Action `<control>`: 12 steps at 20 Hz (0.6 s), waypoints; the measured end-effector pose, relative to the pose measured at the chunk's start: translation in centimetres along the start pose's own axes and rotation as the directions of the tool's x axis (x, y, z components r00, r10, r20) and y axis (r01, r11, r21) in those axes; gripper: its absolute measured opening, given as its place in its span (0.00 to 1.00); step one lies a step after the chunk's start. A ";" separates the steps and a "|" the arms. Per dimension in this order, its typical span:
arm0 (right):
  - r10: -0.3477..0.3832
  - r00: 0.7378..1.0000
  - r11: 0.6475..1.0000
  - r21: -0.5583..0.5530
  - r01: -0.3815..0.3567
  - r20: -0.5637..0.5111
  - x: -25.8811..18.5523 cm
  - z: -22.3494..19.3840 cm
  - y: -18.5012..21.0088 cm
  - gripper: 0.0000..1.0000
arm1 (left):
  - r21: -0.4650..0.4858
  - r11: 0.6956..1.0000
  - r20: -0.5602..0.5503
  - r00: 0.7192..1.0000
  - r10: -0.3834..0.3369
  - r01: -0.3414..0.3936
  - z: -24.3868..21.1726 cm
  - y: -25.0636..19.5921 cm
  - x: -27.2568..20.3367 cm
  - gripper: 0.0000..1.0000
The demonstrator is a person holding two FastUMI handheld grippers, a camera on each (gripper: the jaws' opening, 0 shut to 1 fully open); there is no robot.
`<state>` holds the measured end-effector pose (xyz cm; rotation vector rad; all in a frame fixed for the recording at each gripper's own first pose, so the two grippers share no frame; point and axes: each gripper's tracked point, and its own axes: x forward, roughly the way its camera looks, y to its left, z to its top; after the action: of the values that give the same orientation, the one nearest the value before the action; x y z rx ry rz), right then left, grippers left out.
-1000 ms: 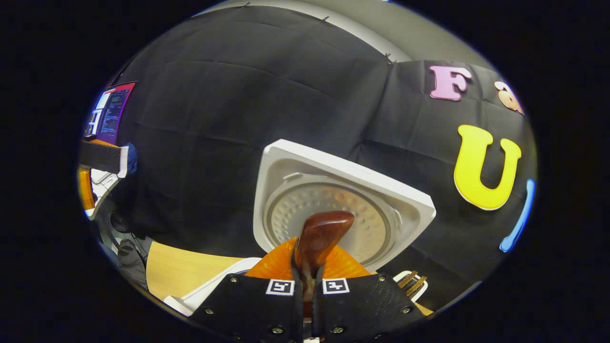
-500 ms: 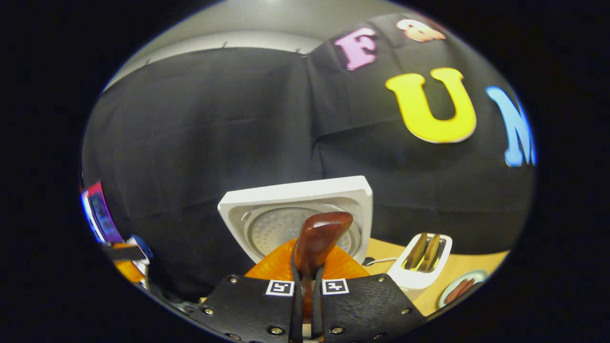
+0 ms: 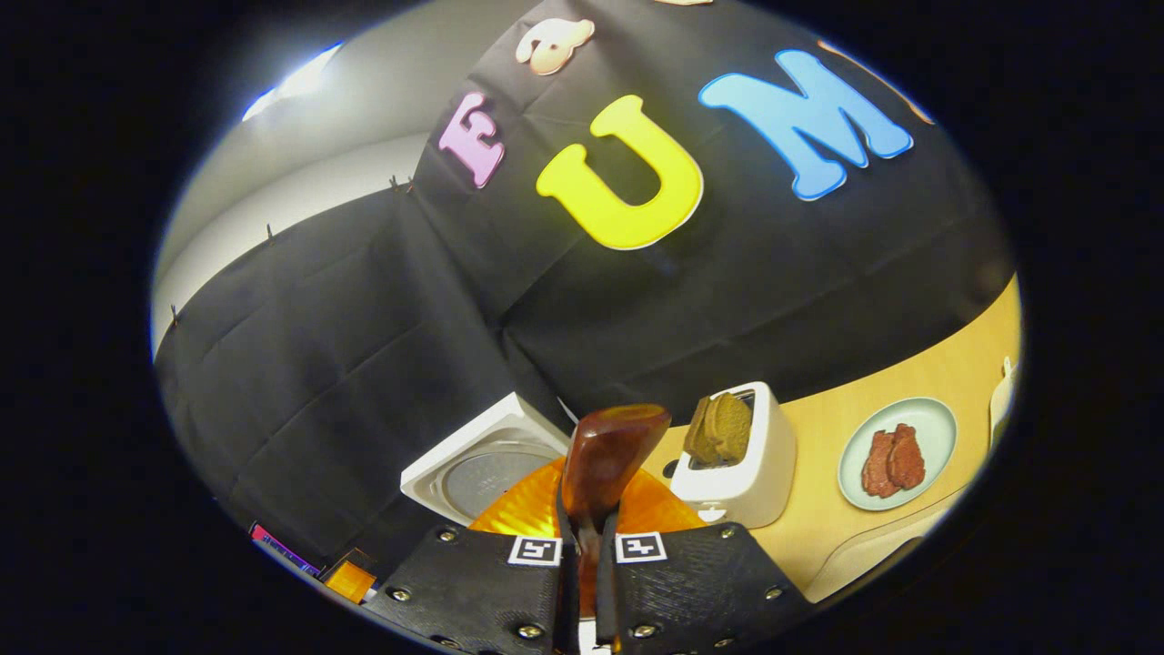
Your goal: Close the left gripper, press the button to open the rice cooker; take a wooden spoon from the chopstick holder with the right hand, scoop a spoonful of rice and pour it into the rice cooker, then put the wooden spoon back into the chopstick holder.
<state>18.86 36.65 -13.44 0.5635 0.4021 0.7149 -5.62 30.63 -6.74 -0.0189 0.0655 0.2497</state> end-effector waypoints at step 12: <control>-0.173 0.974 0.985 -0.004 0.175 0.147 -13.9 8.0 -9.3 0.07 | 0.031 0.982 -0.032 0.982 -0.186 0.187 -1.5 -13.4 3.0 0.96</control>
<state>18.07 18.31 -10.67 0.5533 0.3039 0.5047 0.53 18.33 -8.33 0.0055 0.0967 0.0609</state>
